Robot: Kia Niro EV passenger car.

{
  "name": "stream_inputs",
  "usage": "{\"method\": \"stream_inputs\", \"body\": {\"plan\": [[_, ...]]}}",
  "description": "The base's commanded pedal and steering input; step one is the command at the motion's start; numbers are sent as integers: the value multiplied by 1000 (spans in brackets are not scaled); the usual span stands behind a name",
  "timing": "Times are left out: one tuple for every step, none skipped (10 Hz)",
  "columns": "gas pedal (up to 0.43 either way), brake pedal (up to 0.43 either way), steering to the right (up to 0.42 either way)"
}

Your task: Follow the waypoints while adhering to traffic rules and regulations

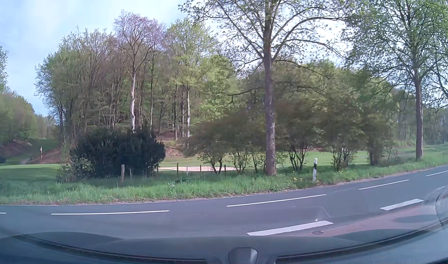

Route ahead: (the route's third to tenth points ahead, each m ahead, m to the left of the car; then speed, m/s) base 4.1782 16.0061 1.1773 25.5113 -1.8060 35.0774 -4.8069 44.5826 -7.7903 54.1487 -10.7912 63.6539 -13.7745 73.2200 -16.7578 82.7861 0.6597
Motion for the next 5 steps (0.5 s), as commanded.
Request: {"method": "stream_inputs", "body": {"plan": [[0, 220, 0], [0, 201, 0], [0, 177, -1], [0, 183, -2], [0, 183, -2]]}}
